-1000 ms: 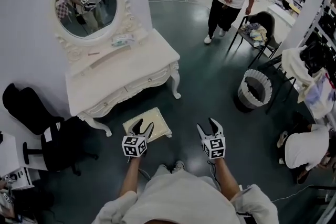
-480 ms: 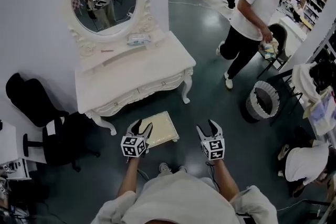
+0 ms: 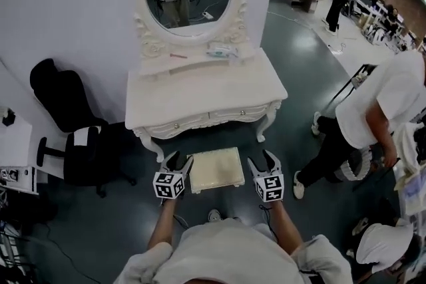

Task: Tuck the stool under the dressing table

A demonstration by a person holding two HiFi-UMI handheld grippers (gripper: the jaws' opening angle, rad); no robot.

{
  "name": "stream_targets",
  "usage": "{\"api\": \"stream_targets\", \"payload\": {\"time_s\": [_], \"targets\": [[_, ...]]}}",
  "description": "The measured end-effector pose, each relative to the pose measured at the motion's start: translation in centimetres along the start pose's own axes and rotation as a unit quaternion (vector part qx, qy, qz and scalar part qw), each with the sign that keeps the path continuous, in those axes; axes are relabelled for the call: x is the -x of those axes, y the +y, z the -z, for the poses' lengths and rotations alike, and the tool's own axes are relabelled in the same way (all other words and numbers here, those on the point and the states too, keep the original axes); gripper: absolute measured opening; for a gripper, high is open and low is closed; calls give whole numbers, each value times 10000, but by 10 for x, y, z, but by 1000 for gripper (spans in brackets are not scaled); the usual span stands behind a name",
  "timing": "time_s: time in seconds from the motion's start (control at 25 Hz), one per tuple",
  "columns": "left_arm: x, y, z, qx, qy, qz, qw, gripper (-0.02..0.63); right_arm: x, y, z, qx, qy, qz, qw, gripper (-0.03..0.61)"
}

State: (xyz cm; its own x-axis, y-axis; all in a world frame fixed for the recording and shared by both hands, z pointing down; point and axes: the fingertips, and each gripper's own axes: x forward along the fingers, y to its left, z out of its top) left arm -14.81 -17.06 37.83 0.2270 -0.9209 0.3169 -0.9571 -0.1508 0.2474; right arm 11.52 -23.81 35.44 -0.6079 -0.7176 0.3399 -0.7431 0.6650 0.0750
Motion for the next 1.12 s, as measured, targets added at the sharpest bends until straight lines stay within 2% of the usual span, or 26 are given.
{"api": "stream_targets", "payload": {"time_s": [0.2,0.48,0.84,1.12], "targets": [[20,29,3,110,-55,-330,9994,233,-28,31,-10,139,-37,-390,9991,245],[42,46,9,228,-80,-727,9971,233,-49,50,-8,184,15,-761,9969,245],[43,32,33,535,12,-1238,9909,233,-60,15,8,129,155,-972,9951,245],[28,15,60,699,161,-1351,9882,233,-62,-3,43,103,426,-1139,9925,245]]}}
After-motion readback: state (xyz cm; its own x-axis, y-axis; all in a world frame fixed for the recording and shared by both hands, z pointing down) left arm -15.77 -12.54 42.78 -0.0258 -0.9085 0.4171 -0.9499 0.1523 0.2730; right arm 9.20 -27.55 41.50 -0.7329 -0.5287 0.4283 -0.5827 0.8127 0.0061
